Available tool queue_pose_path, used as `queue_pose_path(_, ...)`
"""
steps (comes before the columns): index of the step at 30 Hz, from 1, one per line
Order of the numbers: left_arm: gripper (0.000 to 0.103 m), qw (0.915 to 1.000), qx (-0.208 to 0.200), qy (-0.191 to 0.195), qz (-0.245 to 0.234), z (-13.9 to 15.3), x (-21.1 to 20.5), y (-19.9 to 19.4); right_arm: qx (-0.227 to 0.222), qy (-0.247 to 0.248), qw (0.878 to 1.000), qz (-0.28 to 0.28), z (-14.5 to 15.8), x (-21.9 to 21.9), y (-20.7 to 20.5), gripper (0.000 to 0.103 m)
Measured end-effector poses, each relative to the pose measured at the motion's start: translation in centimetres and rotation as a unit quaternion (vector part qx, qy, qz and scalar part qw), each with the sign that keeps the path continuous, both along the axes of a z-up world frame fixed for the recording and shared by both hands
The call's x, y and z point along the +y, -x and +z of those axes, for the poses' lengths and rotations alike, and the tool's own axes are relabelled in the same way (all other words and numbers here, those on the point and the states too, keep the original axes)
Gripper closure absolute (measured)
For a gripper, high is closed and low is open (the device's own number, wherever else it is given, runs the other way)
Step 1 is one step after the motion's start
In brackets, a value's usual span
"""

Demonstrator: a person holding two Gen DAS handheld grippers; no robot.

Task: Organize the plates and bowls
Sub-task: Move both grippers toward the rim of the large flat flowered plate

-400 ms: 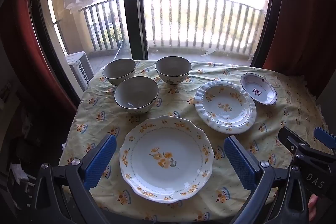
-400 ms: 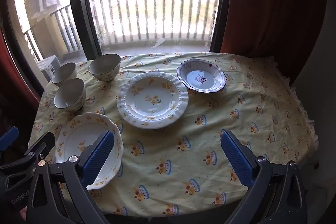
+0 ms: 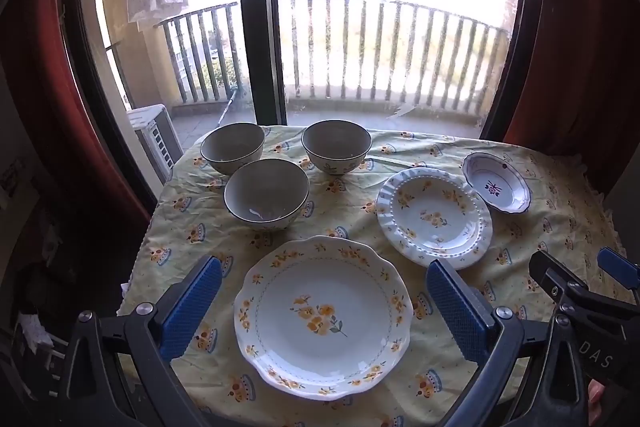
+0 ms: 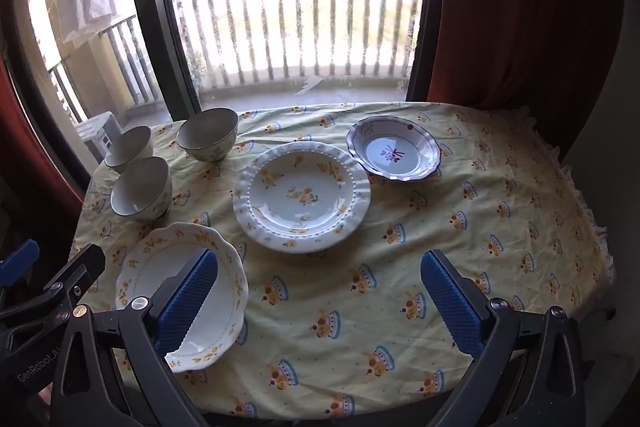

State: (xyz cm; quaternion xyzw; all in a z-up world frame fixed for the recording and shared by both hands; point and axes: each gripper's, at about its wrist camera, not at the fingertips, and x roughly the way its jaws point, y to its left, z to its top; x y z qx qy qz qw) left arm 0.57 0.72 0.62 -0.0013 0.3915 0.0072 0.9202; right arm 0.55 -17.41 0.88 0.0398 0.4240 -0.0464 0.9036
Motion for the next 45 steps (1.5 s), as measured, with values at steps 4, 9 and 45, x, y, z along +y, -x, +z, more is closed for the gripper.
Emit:
queue_pose_path(4,0.000,0.9999,-0.010,-0.009,-0.001,0.2,-0.2,0.2,-0.004,0.007,1.000,-0.008,-0.5,0.7,0.5,0.000)
queue_pose_path(9,0.000,0.9998,-0.015,0.003,-0.009,0.7,0.1,0.0,-0.007,0.000,1.000,-0.018,-0.3,0.5,0.9,0.000)
queue_pose_path(45,0.001,0.9997,-0.025,-0.004,0.006,0.7,0.8,0.3,-0.029,0.008,0.999,-0.023,0.4,1.2,1.7,0.002)
